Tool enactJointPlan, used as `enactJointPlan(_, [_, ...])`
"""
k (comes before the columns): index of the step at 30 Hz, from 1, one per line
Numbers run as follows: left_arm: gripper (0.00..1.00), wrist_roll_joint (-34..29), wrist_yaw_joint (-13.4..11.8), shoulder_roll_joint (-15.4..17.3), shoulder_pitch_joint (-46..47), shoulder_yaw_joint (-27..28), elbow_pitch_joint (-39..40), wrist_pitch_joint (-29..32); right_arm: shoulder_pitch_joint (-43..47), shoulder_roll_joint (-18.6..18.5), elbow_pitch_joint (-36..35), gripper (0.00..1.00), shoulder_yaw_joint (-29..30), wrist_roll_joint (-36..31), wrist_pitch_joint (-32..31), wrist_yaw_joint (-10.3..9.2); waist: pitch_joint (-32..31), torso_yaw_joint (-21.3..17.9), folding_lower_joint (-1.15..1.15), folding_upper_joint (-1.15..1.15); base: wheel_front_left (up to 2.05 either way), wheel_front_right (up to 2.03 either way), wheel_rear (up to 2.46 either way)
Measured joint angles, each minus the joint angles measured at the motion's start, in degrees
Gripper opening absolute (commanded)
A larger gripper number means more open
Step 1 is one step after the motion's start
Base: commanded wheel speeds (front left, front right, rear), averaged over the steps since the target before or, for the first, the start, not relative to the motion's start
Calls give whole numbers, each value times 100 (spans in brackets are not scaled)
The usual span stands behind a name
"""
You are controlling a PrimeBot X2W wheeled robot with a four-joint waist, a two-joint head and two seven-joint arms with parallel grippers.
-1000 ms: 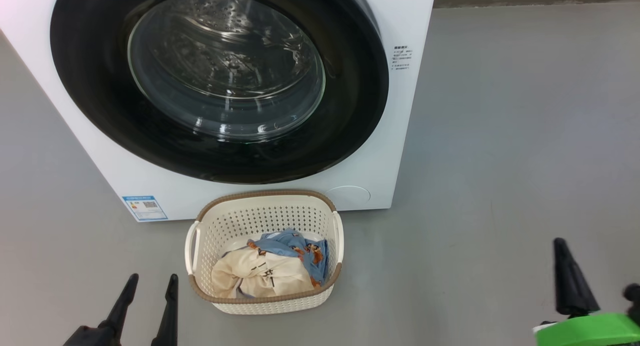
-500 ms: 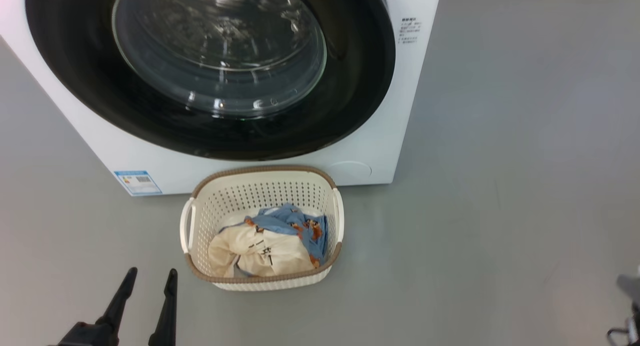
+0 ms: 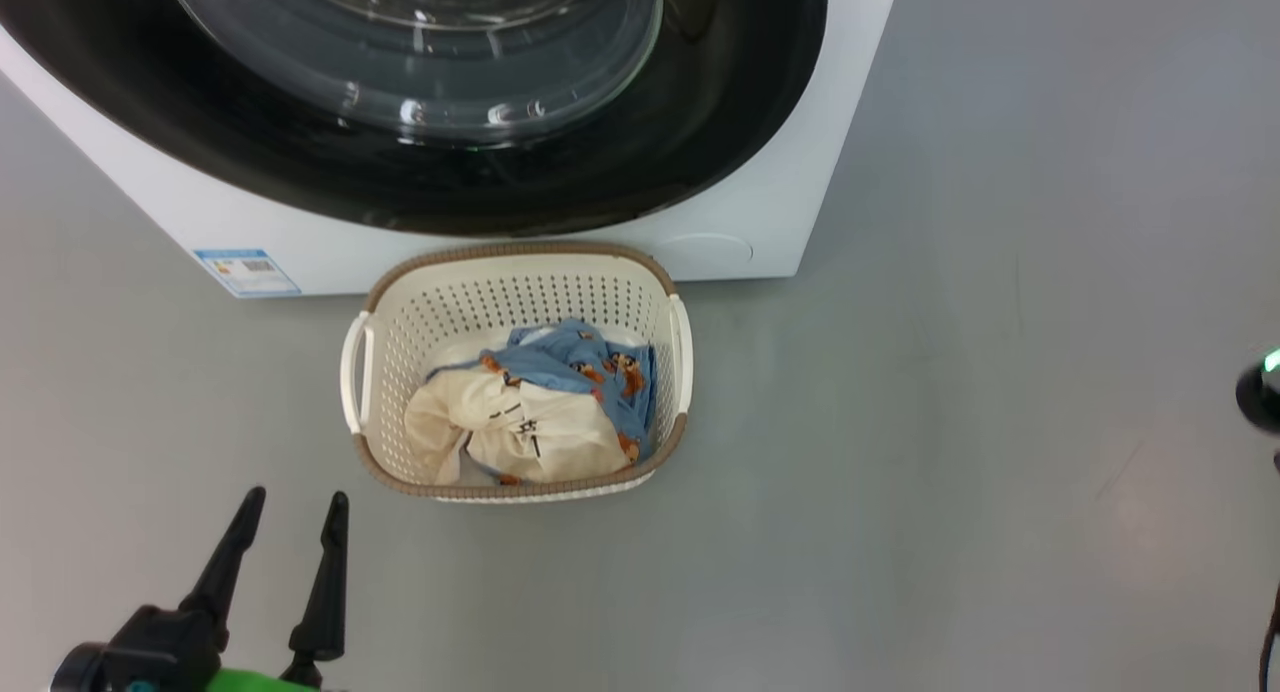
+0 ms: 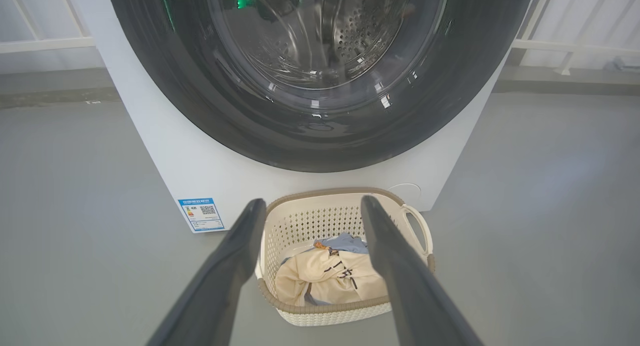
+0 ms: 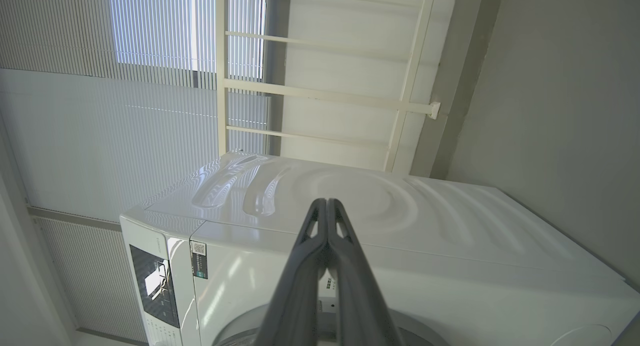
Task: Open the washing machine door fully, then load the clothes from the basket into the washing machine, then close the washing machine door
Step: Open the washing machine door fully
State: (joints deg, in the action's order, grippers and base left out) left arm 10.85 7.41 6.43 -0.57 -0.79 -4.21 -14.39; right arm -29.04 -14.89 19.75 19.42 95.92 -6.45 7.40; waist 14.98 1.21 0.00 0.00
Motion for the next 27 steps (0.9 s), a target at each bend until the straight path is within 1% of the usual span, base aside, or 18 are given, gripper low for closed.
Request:
enactJointPlan(6, [100,0,0,1,205,-104,16,-1,-743,8,36,0,-145,-62,-616,0,295,50,0,0,0,0,0])
enactJointPlan(13, [100,-1,0,-8,227,-188,20,-1,-1415,38,36,0,-402,-247,-1157,0,546,252,0,0,0,0,0])
enactJointPlan(22, [100,-2,0,-67,408,-249,42,-1,-2145,18,133,0,-589,-371,-1603,0,858,607,0,0,0,0,0])
enactJointPlan(27, [100,-1,0,-124,411,-280,46,-1,-2396,-4,189,0,-738,-468,-1727,0,996,800,0,0,0,0,0])
